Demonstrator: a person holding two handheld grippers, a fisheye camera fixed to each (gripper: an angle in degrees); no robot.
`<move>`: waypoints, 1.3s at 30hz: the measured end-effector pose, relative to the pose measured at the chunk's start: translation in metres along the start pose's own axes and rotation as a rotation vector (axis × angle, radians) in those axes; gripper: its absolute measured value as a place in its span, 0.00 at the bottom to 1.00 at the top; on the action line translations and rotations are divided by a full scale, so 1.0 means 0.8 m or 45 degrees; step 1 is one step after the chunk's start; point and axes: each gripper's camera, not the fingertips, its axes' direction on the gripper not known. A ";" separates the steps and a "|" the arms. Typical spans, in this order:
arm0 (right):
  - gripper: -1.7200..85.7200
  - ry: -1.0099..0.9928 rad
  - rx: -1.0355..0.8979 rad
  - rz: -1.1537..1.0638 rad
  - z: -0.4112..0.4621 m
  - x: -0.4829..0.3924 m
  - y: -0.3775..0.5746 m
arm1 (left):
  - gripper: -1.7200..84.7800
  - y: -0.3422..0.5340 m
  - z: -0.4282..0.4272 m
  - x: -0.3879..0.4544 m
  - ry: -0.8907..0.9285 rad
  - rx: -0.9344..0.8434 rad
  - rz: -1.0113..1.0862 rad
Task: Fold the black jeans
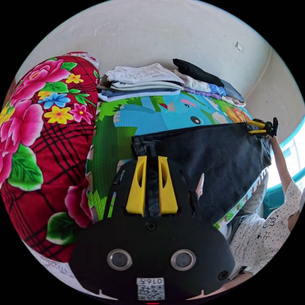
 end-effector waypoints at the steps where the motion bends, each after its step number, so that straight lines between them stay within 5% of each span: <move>1: 0.16 0.001 0.010 -0.003 0.003 0.005 0.009 | 0.09 -0.003 0.001 0.000 -0.004 0.001 -0.004; 7: 0.20 0.041 -0.010 0.158 0.030 0.078 0.049 | 0.12 -0.028 0.020 -0.022 0.160 0.008 -0.133; 11: 0.19 -0.061 -0.122 0.306 0.076 0.144 0.080 | 0.02 -0.033 0.029 -0.028 0.149 0.041 -0.217; 17: 0.11 -0.269 -0.152 0.440 0.130 0.183 0.128 | 0.01 -0.033 0.022 0.016 -0.124 -0.016 -0.133; 23: 0.10 -0.151 -0.078 0.425 0.150 0.168 0.159 | 0.01 -0.015 0.017 0.077 -0.450 -0.109 0.003; 33: 0.06 0.155 -0.068 0.365 0.166 0.143 0.127 | 0.01 0.013 -0.006 0.036 -0.120 0.007 -0.212; 39: 0.11 -0.116 -0.002 0.250 0.195 0.149 0.064 | 0.01 0.006 -0.007 0.056 -0.270 0.001 -0.148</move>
